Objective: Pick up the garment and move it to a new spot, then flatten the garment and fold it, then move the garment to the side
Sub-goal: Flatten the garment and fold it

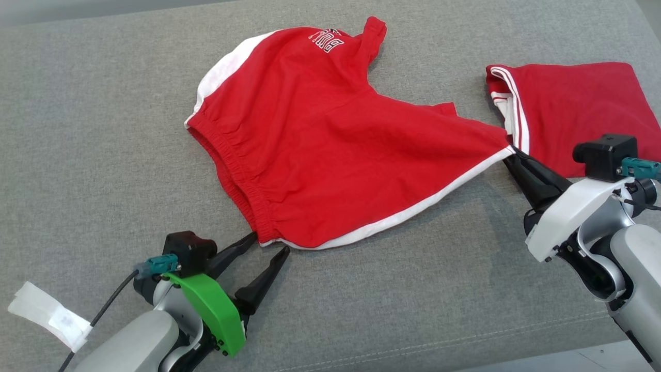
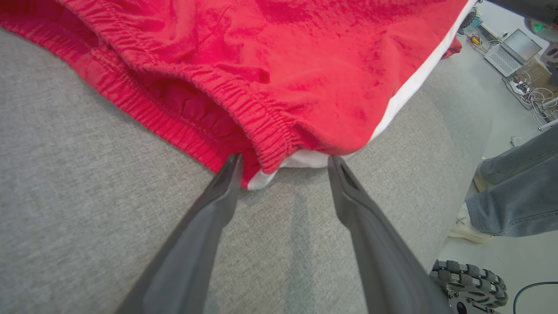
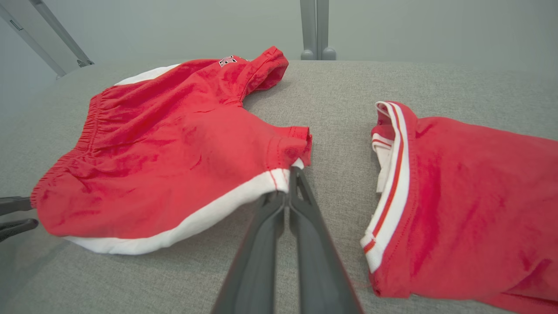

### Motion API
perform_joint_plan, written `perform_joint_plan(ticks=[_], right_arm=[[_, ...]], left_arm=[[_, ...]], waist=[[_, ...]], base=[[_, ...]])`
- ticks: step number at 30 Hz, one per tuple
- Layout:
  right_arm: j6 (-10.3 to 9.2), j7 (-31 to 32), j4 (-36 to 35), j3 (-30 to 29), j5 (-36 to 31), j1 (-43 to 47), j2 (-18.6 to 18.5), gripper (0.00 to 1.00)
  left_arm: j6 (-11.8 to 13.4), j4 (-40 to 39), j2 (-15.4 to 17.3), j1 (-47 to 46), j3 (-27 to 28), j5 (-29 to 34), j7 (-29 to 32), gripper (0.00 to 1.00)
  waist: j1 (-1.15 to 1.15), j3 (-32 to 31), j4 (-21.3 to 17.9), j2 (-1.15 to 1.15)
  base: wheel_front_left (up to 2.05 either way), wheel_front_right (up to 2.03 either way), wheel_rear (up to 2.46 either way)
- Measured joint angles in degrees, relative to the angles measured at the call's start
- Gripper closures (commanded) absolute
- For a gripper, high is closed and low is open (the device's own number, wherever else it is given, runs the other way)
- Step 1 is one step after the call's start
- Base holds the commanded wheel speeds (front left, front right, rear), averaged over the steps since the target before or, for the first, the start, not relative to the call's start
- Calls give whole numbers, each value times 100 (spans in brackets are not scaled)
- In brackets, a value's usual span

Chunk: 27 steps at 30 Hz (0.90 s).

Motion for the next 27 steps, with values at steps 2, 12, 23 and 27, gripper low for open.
perform_joint_plan(ticks=[2,12,23,27], right_arm=[[-7,0,-15,-3,0,0,-10,100],[-49,56,-132,-23,1,2,-33,100],[-102,83,-203,-47,37,3,-37,100],[-109,82,-219,-64,41,6,-38,100]], left_arm=[[0,87,-1,-3,-44,0,-20,0],[0,345,-18,-151,-124,0,-125,51],[0,516,-127,-252,-320,-1,-179,72],[0,536,-136,-342,-431,-19,-200,100]], waist=[[0,6,-12,0],[0,46,-31,0],[0,88,-27,0],[0,91,-23,0]], base=[[0,0,0],[0,0,0],[0,0,0],[0,0,0]])
